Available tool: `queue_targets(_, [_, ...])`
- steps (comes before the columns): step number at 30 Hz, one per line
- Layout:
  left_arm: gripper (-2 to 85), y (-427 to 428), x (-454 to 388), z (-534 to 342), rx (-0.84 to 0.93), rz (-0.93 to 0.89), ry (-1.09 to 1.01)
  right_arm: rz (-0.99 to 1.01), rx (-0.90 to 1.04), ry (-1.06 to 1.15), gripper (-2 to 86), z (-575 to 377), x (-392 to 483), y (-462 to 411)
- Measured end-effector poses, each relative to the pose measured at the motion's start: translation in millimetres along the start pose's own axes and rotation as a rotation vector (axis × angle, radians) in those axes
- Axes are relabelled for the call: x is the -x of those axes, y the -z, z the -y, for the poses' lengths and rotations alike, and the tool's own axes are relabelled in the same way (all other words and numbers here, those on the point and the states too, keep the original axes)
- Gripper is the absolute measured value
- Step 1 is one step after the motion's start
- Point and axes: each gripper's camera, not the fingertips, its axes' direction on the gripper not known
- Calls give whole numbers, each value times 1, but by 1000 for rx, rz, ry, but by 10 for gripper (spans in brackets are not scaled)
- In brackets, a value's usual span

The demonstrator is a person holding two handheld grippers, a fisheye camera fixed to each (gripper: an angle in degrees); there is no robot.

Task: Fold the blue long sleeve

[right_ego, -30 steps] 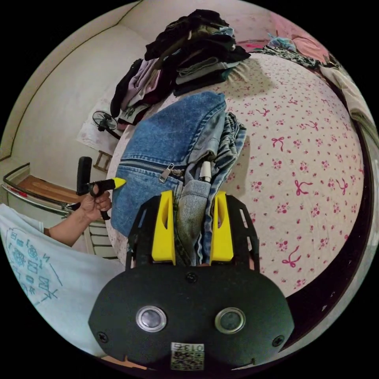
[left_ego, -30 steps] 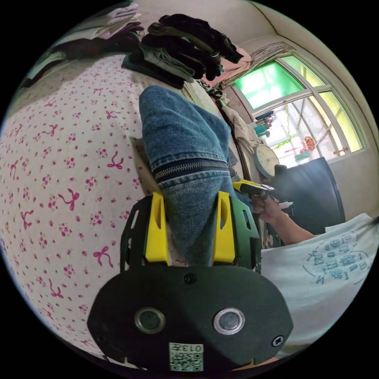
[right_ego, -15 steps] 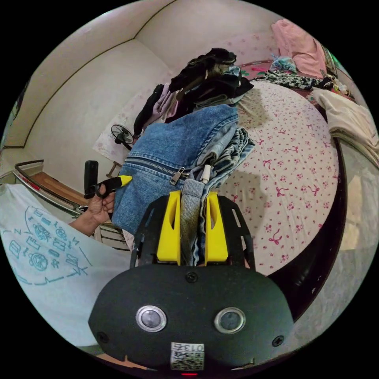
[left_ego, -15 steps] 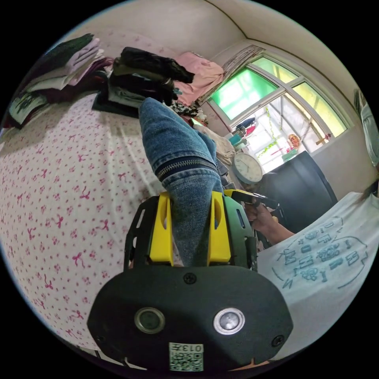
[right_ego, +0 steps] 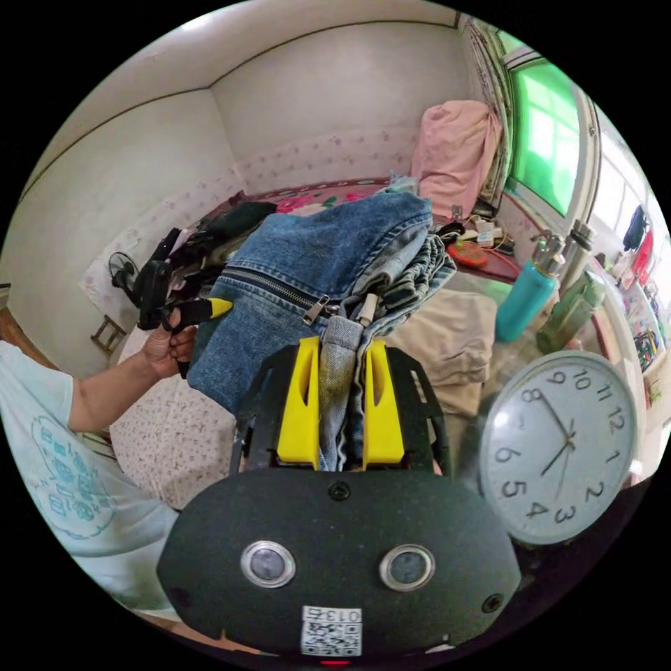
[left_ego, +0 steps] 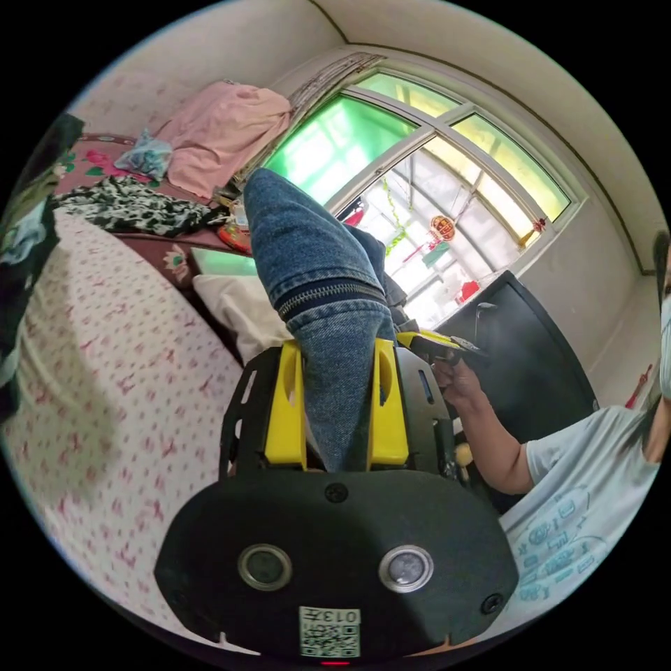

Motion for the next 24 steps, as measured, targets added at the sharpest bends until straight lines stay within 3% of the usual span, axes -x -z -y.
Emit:
queue_targets(8, [143, -187, 32, 117, 49, -4, 95, -100, 135, -14, 96, 87, -177, -39])
queue_targets(11, [149, -255, 51, 134, 149, 110, 147, -168, 251, -47, 111, 96, -226, -91])
queue_targets(14, [151, -289, 51, 150, 95, 93, 188, -176, 195, -50, 124, 101, -257, -104])
queue_targets(18, [116, -308, 11, 181, 108, 230, 53, -241, 191, -1, 128, 109, -273, -84])
queue_targets(21, [86, -325, -43, 211, 30, 447, -174, -311, 1, 64, 62, 111, -274, -46])
queue_targets(24, [80, -397, -90, 250, 140, 586, -369, -356, -12, 211, 12, 127, -270, -57])
